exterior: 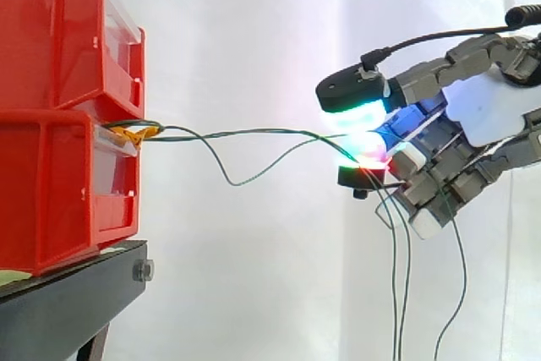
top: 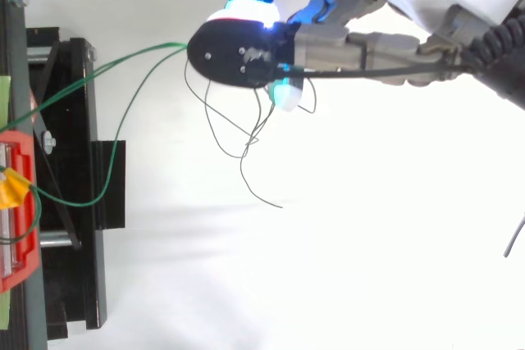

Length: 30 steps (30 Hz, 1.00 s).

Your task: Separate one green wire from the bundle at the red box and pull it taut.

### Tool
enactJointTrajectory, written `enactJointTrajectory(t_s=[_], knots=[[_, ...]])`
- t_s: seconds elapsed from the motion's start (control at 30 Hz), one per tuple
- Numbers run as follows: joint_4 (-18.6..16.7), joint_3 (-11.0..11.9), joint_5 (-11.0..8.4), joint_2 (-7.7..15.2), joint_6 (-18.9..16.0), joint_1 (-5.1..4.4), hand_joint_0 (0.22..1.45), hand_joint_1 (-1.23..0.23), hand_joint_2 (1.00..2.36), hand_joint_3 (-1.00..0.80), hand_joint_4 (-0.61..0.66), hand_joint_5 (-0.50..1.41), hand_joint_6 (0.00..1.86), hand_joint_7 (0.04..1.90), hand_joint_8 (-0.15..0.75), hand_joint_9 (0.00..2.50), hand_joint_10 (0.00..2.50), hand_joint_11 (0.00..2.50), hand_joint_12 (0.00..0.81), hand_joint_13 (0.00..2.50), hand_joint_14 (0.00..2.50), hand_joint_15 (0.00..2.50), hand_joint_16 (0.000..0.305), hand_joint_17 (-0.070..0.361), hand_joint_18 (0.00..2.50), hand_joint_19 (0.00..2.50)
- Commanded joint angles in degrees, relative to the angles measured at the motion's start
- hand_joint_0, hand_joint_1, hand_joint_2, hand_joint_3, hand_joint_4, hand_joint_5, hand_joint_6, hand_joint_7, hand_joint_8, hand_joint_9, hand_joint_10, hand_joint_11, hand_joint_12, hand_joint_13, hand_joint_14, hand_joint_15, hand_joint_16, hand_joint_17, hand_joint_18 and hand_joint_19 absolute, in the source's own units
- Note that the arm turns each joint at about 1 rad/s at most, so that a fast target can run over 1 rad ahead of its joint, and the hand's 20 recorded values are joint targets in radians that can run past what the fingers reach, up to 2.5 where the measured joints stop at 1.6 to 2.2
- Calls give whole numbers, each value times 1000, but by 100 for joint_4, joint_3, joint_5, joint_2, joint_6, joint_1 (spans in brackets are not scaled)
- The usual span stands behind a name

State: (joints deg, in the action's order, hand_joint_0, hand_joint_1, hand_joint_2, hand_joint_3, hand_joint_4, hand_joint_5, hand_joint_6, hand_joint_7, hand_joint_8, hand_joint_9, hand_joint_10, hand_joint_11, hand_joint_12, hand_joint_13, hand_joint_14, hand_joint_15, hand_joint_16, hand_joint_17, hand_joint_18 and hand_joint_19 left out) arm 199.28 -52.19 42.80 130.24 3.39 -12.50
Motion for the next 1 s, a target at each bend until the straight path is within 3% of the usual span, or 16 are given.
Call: enactJointTrajectory(t_s=[0.0, 0.1, 0.27, 0.4, 0.5, 0.97], knots=[[93, -1, -193, -25, -40, -15, 624, -798, 1016, 124, 15, -118, 902, 1397, 462, 1359, 16, 929, 463, 1117, 15, 492, 60, 135, 995, 401], [190, -45, -193, -25, -146, -33, 623, -795, 1017, 124, 19, -118, 902, 1394, 461, 1358, 16, 933, 464, 1114, 16, 488, 60, 134, 993, 403], [172, -441, -158, -156, -524, -95, 623, -795, 1017, 123, 16, -118, 903, 1388, 459, 1356, 16, 932, 461, 1113, 16, 493, 60, 135, 992, 403], [-109, -924, -114, -438, -629, -191, 623, -796, 1017, 124, 16, -119, 903, 1387, 464, 1356, 16, 930, 464, 1112, 15, 493, 60, 135, 991, 403], [-434, -1073, -87, -534, -629, -218, 623, -796, 1017, 123, 19, -119, 903, 1394, 462, 1357, 15, 919, 460, 1110, 16, 490, 60, 135, 989, 398], [-584, -1082, -17, -526, -594, -244, 623, -794, 1017, 118, 20, -119, 903, 1394, 461, 1353, 15, 939, 460, 1105, 15, 494, 60, 135, 985, 397]])
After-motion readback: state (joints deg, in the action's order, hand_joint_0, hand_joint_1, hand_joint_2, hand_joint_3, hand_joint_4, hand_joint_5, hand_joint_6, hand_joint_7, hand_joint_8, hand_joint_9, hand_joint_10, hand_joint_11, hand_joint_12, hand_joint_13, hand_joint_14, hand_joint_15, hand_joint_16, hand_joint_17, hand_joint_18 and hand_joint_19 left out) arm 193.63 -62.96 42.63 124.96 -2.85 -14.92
